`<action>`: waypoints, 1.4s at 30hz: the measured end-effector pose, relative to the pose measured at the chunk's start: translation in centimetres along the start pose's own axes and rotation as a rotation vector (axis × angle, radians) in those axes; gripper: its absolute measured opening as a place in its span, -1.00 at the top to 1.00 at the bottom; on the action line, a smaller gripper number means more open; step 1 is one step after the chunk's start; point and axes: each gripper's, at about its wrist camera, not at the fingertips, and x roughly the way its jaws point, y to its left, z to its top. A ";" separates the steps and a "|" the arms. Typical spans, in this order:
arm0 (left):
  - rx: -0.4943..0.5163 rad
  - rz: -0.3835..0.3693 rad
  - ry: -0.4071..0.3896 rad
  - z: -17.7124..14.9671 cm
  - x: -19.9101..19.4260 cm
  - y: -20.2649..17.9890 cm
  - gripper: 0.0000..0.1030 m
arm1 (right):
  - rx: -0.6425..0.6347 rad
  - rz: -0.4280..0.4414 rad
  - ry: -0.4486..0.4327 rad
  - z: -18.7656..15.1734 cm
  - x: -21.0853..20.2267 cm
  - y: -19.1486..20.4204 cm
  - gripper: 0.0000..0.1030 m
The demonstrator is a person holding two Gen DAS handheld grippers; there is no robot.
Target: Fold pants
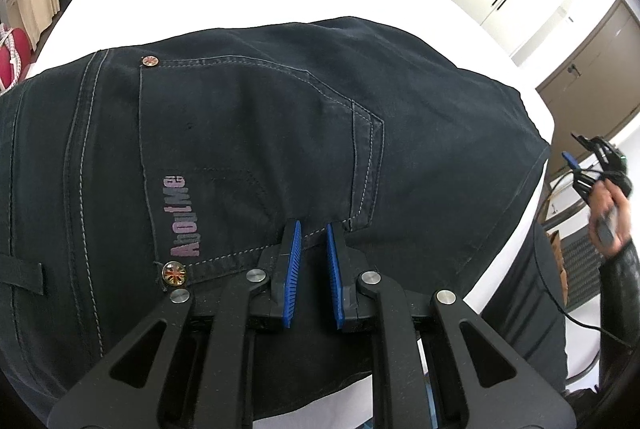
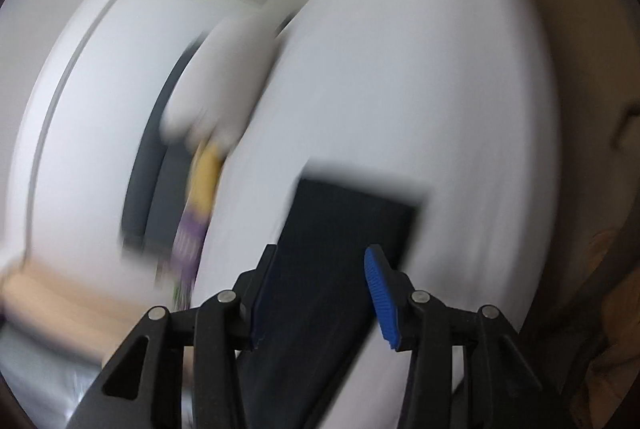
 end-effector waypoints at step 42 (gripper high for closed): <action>-0.003 -0.023 -0.013 -1.0 -1.6 0.9 0.76 | 0.004 0.131 0.694 -22.3 11.0 4.9 0.95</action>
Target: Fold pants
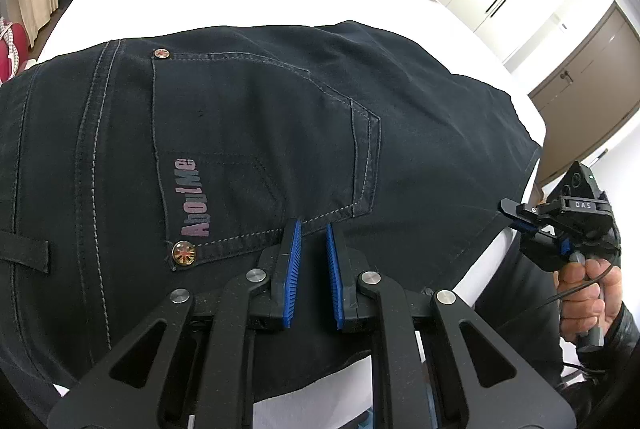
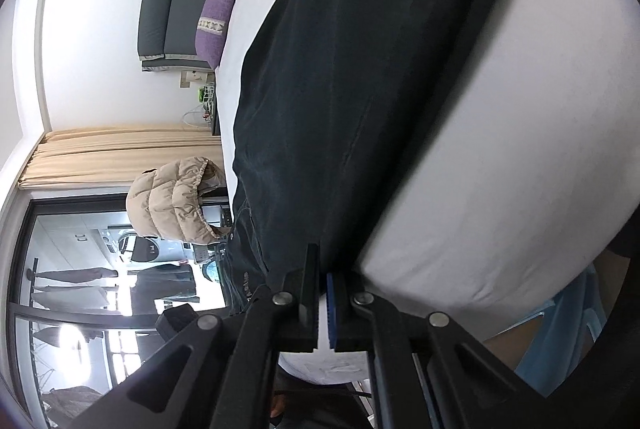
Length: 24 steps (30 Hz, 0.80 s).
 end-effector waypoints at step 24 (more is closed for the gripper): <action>0.000 -0.052 0.020 5.2 4.1 -2.3 0.75 | -0.092 -0.017 0.055 8.8 4.5 2.0 1.00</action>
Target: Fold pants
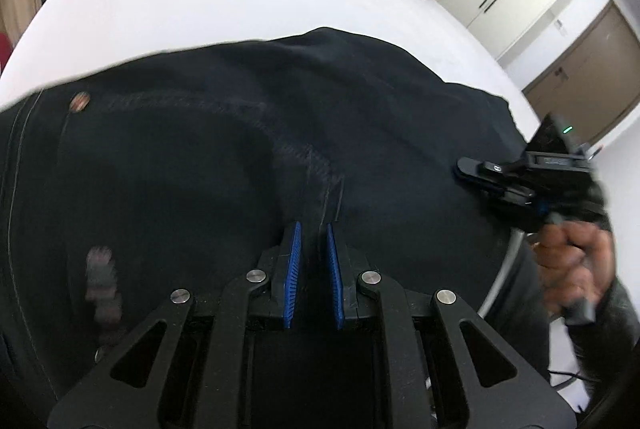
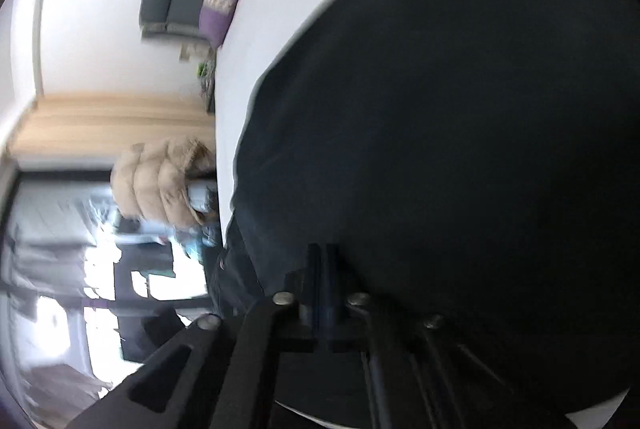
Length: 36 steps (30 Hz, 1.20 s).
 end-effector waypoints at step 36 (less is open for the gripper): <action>-0.142 -0.125 -0.007 9.6 6.8 1.2 0.75 | 0.170 -0.056 -0.462 16.3 -14.7 -10.1 1.00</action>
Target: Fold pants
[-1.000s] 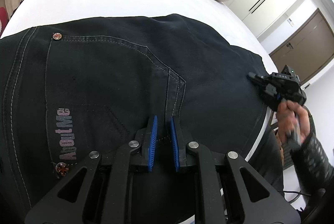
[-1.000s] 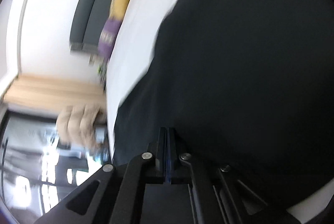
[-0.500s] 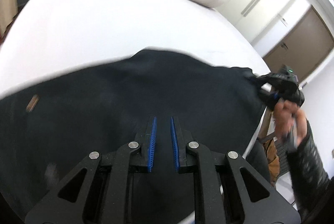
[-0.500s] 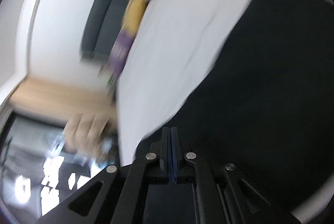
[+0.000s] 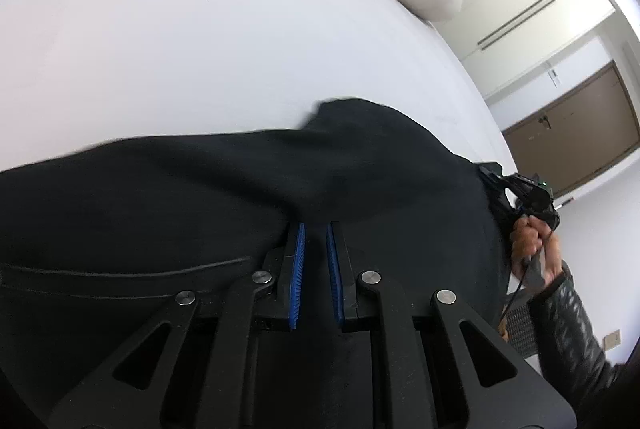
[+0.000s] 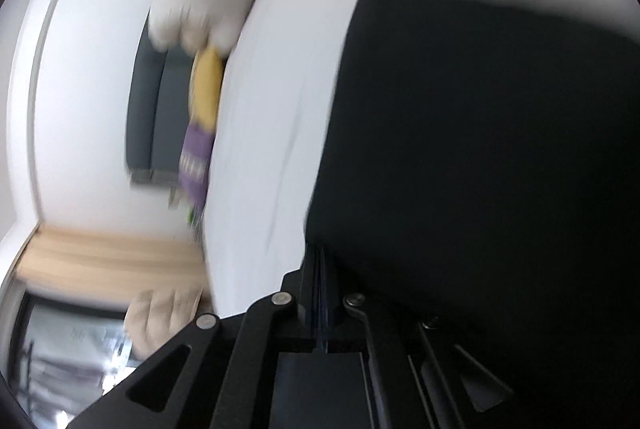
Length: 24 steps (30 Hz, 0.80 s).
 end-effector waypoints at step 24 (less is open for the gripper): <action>-0.106 0.058 -0.103 -5.3 -7.4 3.3 0.75 | -0.177 0.053 0.198 -14.5 0.4 1.7 1.00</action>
